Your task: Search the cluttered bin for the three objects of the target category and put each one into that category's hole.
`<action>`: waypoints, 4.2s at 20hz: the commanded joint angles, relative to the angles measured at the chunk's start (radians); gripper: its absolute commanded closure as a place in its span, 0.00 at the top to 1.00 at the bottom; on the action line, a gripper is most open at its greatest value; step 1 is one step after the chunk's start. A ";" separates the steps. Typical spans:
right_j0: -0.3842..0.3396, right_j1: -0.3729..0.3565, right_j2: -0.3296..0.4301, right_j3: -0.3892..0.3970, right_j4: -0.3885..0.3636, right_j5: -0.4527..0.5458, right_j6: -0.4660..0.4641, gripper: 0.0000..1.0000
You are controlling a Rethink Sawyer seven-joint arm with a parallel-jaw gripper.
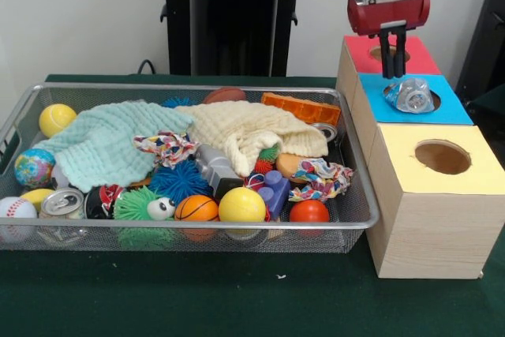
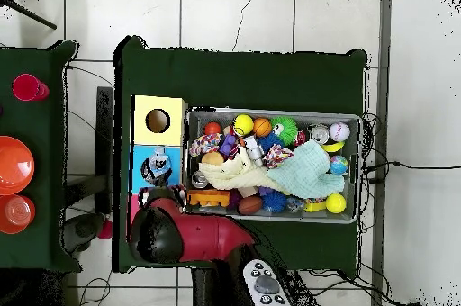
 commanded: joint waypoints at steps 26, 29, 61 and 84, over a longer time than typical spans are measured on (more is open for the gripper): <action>-0.061 -0.119 0.057 -0.083 0.003 0.087 0.182 0.00; -0.060 -0.114 0.054 -0.074 0.002 0.045 0.199 0.00; 0.023 -0.002 -0.021 -0.111 0.021 -0.024 0.206 0.00; -0.003 0.021 0.025 -0.064 0.060 -0.171 0.311 0.00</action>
